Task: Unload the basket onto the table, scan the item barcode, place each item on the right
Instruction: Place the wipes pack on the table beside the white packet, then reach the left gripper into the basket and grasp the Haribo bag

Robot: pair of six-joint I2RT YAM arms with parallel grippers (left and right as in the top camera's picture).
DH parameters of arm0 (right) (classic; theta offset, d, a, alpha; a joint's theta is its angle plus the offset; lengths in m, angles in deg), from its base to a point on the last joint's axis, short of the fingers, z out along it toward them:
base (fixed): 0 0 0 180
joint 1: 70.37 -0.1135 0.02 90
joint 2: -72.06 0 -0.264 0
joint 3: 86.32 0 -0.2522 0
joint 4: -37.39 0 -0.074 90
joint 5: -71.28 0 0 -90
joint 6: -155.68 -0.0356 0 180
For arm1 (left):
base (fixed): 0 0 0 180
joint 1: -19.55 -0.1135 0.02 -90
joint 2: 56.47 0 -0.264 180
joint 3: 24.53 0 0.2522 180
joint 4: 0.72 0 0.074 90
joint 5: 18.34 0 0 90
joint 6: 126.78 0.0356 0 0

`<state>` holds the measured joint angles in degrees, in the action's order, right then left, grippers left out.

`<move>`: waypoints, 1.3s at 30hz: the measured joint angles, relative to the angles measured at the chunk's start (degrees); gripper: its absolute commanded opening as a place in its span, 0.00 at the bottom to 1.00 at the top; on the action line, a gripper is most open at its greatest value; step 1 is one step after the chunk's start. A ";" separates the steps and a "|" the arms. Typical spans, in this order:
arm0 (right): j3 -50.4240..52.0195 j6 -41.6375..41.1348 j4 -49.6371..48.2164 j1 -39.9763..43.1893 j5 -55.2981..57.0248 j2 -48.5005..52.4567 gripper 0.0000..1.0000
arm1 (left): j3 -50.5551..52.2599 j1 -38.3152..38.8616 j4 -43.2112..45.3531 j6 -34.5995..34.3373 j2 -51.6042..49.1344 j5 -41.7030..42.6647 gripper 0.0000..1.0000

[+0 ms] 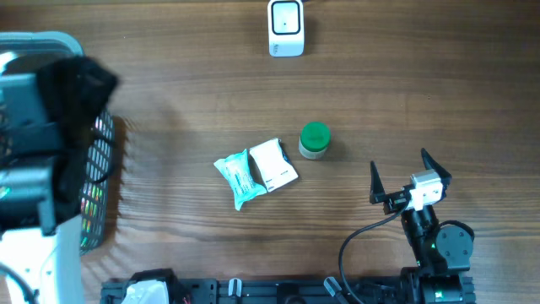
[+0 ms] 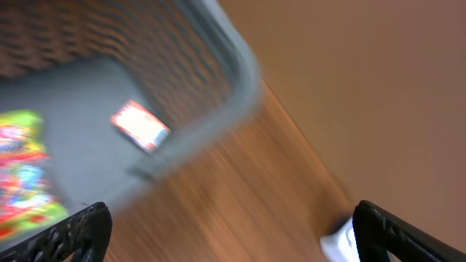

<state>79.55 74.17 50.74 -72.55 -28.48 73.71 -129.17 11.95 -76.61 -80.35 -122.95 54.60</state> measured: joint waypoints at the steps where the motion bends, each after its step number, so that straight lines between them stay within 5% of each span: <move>1: 0.00 0.00 -0.02 0.00 0.00 0.00 1.00 | -0.13 -3.87 -0.85 0.04 0.46 -0.02 1.00; 6: 0.00 0.00 0.00 0.00 0.00 0.00 1.00 | -0.28 -21.70 -7.76 0.04 -3.65 3.50 1.00; 12: 0.00 0.00 0.00 0.00 0.00 0.00 1.00 | 0.07 -32.22 -14.43 0.61 -19.23 8.92 1.00; 18: 0.00 0.00 0.00 0.00 0.00 0.00 1.00 | 7.19 -34.67 -9.84 4.76 -27.34 9.99 1.00; 31: 0.00 0.00 0.00 0.00 0.00 0.00 1.00 | 23.17 -42.03 -3.30 7.78 -28.15 6.01 1.00; 39: 0.00 0.00 0.00 0.00 0.00 0.00 1.00 | 29.22 -42.07 9.94 8.24 -28.13 4.90 1.00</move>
<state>79.55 74.17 50.74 -72.55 -28.48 73.71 -99.94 -30.12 -66.66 -72.11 -151.08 59.49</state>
